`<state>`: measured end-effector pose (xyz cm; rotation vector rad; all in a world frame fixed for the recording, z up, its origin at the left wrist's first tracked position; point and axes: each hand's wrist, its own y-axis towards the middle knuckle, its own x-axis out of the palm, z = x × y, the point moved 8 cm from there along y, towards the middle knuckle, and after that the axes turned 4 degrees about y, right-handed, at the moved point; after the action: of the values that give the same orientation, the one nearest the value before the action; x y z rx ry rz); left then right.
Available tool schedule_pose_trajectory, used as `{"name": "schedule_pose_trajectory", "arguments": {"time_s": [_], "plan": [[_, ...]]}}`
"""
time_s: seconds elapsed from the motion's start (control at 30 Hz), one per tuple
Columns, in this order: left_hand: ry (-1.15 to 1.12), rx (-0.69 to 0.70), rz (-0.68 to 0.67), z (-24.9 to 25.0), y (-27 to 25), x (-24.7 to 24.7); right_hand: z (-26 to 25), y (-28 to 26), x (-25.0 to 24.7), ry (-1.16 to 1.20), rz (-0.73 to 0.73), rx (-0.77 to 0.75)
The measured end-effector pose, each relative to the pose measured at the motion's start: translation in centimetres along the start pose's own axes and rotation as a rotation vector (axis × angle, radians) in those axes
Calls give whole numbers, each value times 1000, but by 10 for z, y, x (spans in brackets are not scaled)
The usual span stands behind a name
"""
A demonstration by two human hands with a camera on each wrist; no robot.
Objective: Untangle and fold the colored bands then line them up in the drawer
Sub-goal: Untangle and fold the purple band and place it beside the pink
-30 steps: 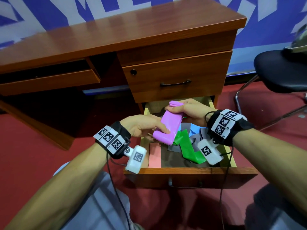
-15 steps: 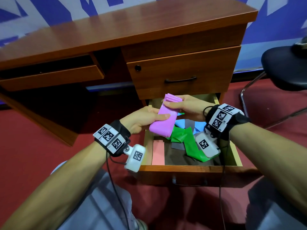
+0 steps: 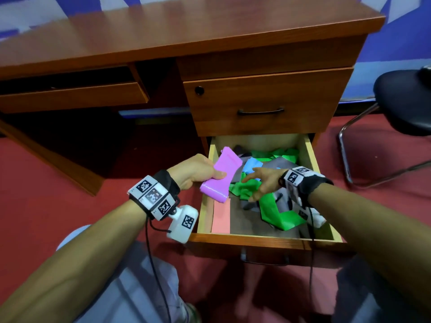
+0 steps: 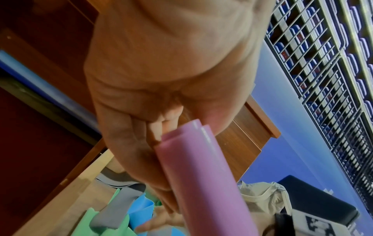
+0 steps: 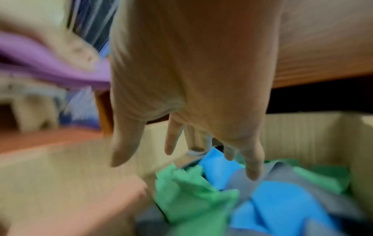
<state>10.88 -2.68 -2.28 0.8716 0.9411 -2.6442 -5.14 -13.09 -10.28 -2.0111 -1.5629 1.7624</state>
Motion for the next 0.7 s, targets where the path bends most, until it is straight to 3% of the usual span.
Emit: {"name": "schedule_pose_trajectory", "arguments": {"time_s": [0.13, 0.27, 0.37, 0.47, 0.53, 0.6, 0.63, 0.67, 0.7], "plan": [[12, 3, -25, 9, 8, 1, 28, 10, 12, -394, -23, 126], [2, 7, -32, 16, 13, 2, 16, 11, 16, -526, -29, 26], [-10, 21, -26, 22, 13, 2, 1, 23, 28, -524, 16, -37], [-24, 29, -21, 26, 11, 2, 7, 31, 26, -457, 7, 101], [-26, 32, -22, 27, 10, 2, 8, 27, 26, -528, -77, 102], [-16, 32, -27, 27, 10, 3, 9, 32, 20, -498, -10, 88], [-14, 32, -32, 26, 9, 3, 18, 37, 8, -456, 71, 176], [-13, 34, -37, 26, 9, 4, 46, 30, -4, -309, 39, 411], [-13, 36, -40, 26, 8, 5, 64, 25, -31, -204, 256, 539]]}}
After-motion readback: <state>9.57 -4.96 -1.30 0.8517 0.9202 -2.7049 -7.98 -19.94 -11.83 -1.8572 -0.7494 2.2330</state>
